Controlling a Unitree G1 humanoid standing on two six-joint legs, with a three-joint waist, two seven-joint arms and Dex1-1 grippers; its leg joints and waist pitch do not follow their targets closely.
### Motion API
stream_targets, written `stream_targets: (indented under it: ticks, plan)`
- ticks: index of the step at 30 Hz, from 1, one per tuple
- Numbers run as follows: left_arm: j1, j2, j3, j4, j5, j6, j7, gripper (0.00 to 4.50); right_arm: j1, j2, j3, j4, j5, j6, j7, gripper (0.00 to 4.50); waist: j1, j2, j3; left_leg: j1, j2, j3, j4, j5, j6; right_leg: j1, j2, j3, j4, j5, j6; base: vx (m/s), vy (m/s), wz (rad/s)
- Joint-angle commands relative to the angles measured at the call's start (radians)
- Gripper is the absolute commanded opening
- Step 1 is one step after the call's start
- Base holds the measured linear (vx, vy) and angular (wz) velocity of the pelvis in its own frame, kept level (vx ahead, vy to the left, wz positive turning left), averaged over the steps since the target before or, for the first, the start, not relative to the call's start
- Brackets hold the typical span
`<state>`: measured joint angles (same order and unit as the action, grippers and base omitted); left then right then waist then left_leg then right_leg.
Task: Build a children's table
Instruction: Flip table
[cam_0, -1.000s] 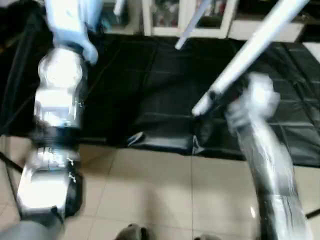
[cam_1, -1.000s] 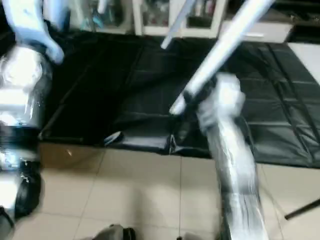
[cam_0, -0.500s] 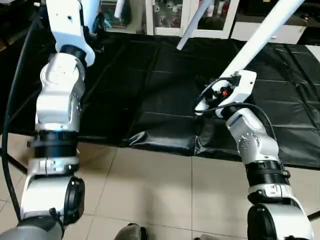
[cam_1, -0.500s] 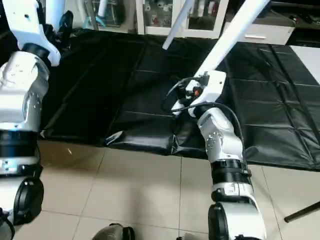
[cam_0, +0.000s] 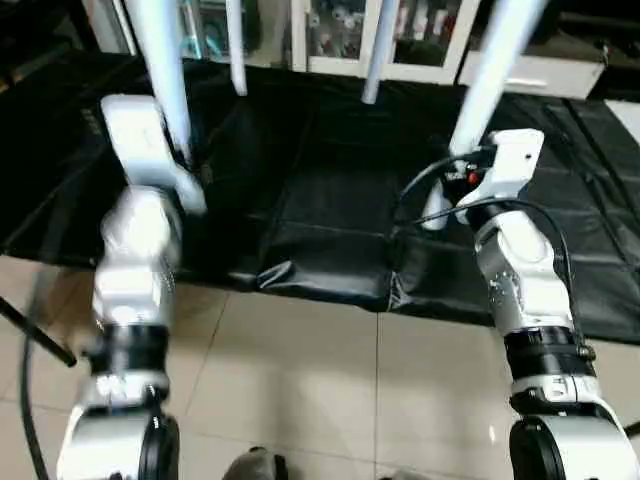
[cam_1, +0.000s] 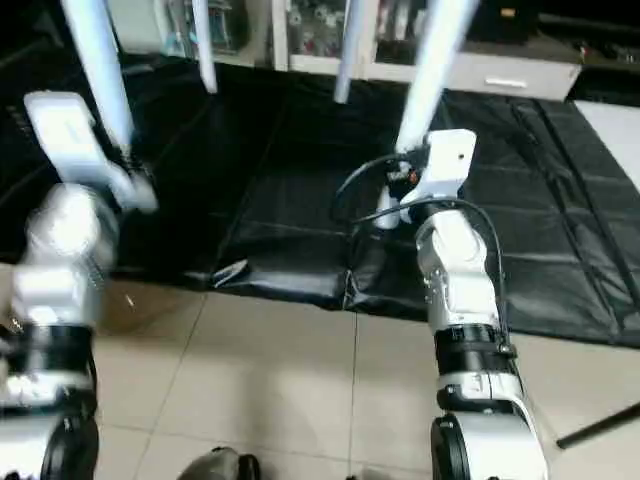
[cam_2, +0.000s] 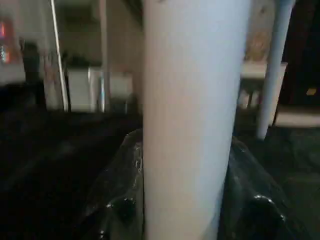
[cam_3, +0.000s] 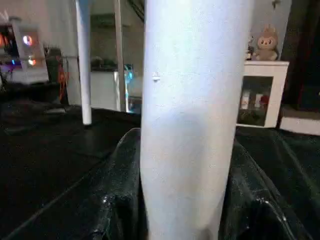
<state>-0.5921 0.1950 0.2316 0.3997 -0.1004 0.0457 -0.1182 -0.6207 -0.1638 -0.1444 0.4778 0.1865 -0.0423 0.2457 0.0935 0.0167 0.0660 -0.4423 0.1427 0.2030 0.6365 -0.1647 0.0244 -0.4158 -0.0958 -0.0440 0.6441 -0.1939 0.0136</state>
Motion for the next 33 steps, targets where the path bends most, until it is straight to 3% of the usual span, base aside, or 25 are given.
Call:
stream_targets:
  ticks: [1,3,8,10,13,14,15,16,18,21,22,23,24,25,28,29,33]
  plan:
    - [-0.012,0.000,-0.030,0.047,0.023,-0.050,-0.015,1.58,0.022,0.009,0.012,0.021,-0.024,-0.022,-0.025,1.42,-0.009,0.002,-0.093,0.070,0.079,-0.039,-0.093,-0.273,-0.036,0.020,-0.052,0.032,-0.076,-0.106,-0.191,0.000,0.000,0.00]
    - [-0.007,-0.002,-0.037,0.086,0.034,-0.074,-0.019,1.56,0.027,0.014,0.021,0.029,-0.038,-0.034,-0.032,1.40,-0.009,0.001,-0.090,0.077,0.080,-0.038,-0.097,-0.308,-0.056,0.014,-0.049,0.032,-0.080,-0.109,-0.183,0.000,0.000,0.00]
    - [-0.028,-0.002,-0.081,0.244,0.070,-0.159,-0.057,1.54,0.049,0.033,0.032,0.083,-0.073,-0.066,-0.066,1.37,-0.019,-0.001,-0.088,0.074,0.081,-0.044,-0.113,-0.374,-0.103,0.019,-0.053,0.031,-0.082,-0.142,-0.153,0.000,0.000,0.00]
    - [-0.044,0.000,-0.091,0.279,0.078,-0.178,-0.067,1.54,0.053,0.034,0.030,0.109,-0.077,-0.074,-0.078,1.37,-0.020,-0.006,-0.086,0.080,0.078,-0.038,-0.110,-0.394,-0.104,0.012,-0.057,0.035,-0.089,-0.166,-0.153,0.000,0.000,0.00]
    - [-0.100,0.010,-0.114,0.399,0.104,-0.224,-0.090,1.54,0.064,0.038,0.016,0.188,-0.086,-0.097,-0.117,1.37,-0.016,-0.001,-0.086,0.081,0.078,-0.040,-0.109,-0.398,-0.102,0.012,-0.062,0.038,-0.095,-0.183,-0.154,0.000,0.000,0.00]
    - [-0.111,0.012,-0.116,0.425,0.109,-0.237,-0.095,1.54,0.066,0.038,0.015,0.197,-0.088,-0.102,-0.125,1.37,-0.018,-0.004,-0.087,0.075,0.079,-0.042,-0.110,-0.378,-0.098,0.018,-0.062,0.037,-0.092,-0.158,-0.156,0.000,0.000,0.00]
    - [-0.124,0.018,-0.123,0.448,0.121,-0.250,-0.095,1.54,0.069,0.037,0.021,0.201,-0.095,-0.110,-0.128,1.37,-0.016,0.004,-0.088,0.075,0.080,-0.043,-0.111,-0.378,-0.098,0.017,-0.062,0.037,-0.090,-0.151,-0.154,0.000,0.000,0.00]
    - [-0.136,0.023,-0.127,0.476,0.130,-0.271,-0.095,1.54,0.070,0.037,0.025,0.206,-0.103,-0.119,-0.130,1.37,-0.018,-0.001,-0.088,0.077,0.080,-0.041,-0.111,-0.375,-0.097,0.016,-0.059,0.036,-0.087,-0.134,-0.157,0.000,0.000,0.00]
    - [-0.162,0.036,-0.135,0.522,0.150,-0.298,-0.087,1.54,0.075,0.037,0.022,0.209,-0.117,-0.131,-0.159,1.37,-0.019,0.007,-0.089,0.072,0.080,-0.044,-0.113,-0.361,-0.096,0.022,-0.060,0.034,-0.084,-0.112,-0.161,0.000,0.000,0.00]
    - [-0.185,0.047,-0.136,0.568,0.155,-0.325,-0.074,1.54,0.077,0.039,0.015,0.222,-0.119,-0.137,-0.174,1.37,-0.020,0.003,-0.091,0.072,0.080,-0.042,-0.111,-0.353,-0.088,0.024,-0.062,0.034,-0.082,-0.082,-0.174,0.000,0.000,0.00]
    - [-0.193,0.051,-0.128,0.592,0.147,-0.343,-0.077,1.54,0.079,0.041,0.020,0.229,-0.118,-0.146,-0.170,1.37,-0.020,0.007,-0.092,0.073,0.080,-0.041,-0.110,-0.345,-0.083,0.024,-0.061,0.033,-0.081,-0.065,-0.180,0.000,0.000,0.00]
    - [-0.194,0.055,-0.114,0.603,0.124,-0.341,-0.106,2.10,0.086,0.051,0.030,0.214,-0.102,-0.168,-0.127,1.37,-0.020,0.007,-0.093,0.072,0.080,-0.041,-0.109,-0.340,-0.076,0.027,-0.062,0.033,-0.078,-0.047,-0.187,0.000,0.000,0.00]
    - [-0.194,0.055,-0.114,0.603,0.123,-0.341,-0.106,2.24,0.087,0.052,0.030,0.214,-0.102,-0.169,-0.126,1.93,-0.020,0.007,-0.093,0.072,0.080,-0.041,-0.109,-0.340,-0.076,0.027,-0.062,0.033,-0.078,-0.047,-0.187,0.000,0.000,0.00]
    - [-0.189,0.057,-0.107,0.602,0.112,-0.345,-0.116,2.24,0.094,0.057,0.036,0.196,-0.097,-0.188,-0.109,1.93,-0.019,0.011,-0.094,0.070,0.081,-0.042,-0.108,-0.319,-0.059,0.031,-0.063,0.032,-0.075,-0.018,-0.197,0.000,0.000,0.00]
    - [-0.179,0.051,-0.094,0.601,0.084,-0.360,-0.138,2.51,0.106,0.069,0.030,0.167,-0.063,-0.189,-0.077,2.22,-0.020,0.007,-0.094,0.069,0.082,-0.039,-0.106,-0.289,-0.028,0.035,-0.064,0.033,-0.074,0.022,-0.212,0.000,0.000,0.00]
    - [-0.166,0.049,-0.092,0.591,0.077,-0.370,-0.147,2.64,0.116,0.069,0.036,0.149,-0.061,-0.192,-0.072,2.32,-0.016,0.012,-0.094,0.073,0.084,-0.038,-0.105,-0.280,-0.020,0.033,-0.064,0.032,-0.073,0.024,-0.227,0.000,0.000,0.00]
    - [-0.082,0.039,-0.076,0.500,0.029,-0.400,-0.190,2.82,0.171,0.066,0.043,0.043,-0.044,-0.166,-0.067,2.67,-0.018,0.007,-0.094,0.070,0.088,-0.039,-0.110,-0.278,-0.015,0.036,-0.061,0.030,-0.070,0.024,-0.226,0.000,0.000,0.00]
